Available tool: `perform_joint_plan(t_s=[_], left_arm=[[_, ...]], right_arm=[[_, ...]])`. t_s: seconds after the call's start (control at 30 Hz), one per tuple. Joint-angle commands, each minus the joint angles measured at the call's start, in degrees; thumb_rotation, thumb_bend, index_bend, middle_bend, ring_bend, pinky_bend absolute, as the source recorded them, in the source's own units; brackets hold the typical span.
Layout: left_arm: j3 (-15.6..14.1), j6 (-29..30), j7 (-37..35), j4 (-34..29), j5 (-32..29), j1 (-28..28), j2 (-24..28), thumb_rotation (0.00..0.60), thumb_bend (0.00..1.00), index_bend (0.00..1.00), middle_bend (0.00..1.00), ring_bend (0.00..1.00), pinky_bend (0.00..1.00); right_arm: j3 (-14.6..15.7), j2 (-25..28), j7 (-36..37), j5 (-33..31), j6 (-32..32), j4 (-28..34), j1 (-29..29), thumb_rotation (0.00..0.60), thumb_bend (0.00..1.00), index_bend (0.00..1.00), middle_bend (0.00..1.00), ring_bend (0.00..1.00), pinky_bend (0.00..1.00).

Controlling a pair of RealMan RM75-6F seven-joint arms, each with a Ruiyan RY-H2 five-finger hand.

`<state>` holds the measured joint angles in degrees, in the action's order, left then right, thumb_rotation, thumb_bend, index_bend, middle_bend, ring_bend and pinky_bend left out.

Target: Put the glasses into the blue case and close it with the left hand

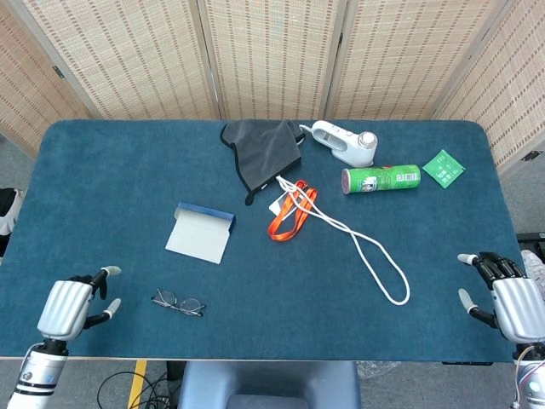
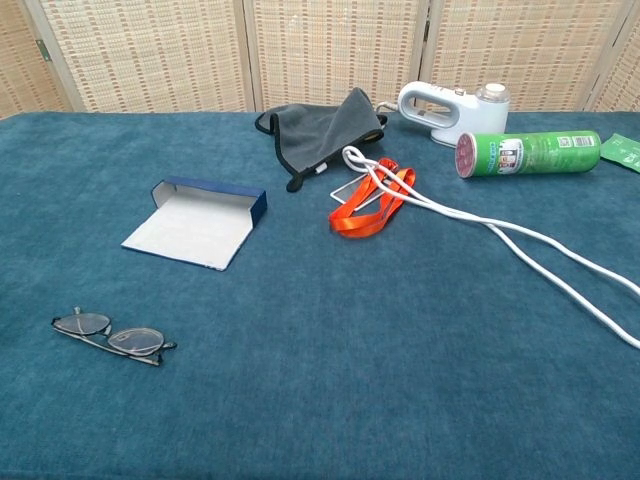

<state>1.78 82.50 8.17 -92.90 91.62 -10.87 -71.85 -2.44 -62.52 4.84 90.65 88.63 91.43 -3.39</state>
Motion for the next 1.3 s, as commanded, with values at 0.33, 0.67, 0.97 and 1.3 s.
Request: perform_joint_plan(t_s=[0.33, 0.67, 0.97, 1.3], left_arm=[[-1.3, -10.0, 2.7, 1.7, 3.6, -7.3, -5.4, 0.600, 0.32, 0.36, 0.90, 0.89, 1.00], [-1.1, -17.1, 5.8, 4.4, 0.1, -11.2, -10.5, 0.600, 0.32, 0.37, 0.95, 0.94, 1.00], [-1.6, -19.9, 8.2, 4.9, -3.4, -12.1, -12.0, 0.600, 0.32, 0.40, 0.96, 0.95, 1.00], [-2.3, -20.0, 10.1, 5.2, -5.7, -11.9, -11.9, 0.600, 0.32, 0.41, 0.96, 0.95, 1.00]], right_arm=[[0.1, 0.2, 0.3, 0.2, 0.4, -0.1, 0.4, 0.600, 0.35, 0.26, 0.34, 0.25, 0.25], [0.1, 0.0, 0.4, -0.3, -0.1, -0.4, 0.4, 0.600, 0.35, 0.26, 0.34, 0.25, 0.25], [0.1, -0.3, 0.4, -0.7, -0.3, -0.9, 0.5, 0.600, 0.35, 0.26, 0.34, 0.25, 0.25], [0.0, -0.7, 0.7, -0.6, -0.5, -1.5, 0.4, 0.600, 0.35, 0.26, 0.34, 0.25, 0.25]])
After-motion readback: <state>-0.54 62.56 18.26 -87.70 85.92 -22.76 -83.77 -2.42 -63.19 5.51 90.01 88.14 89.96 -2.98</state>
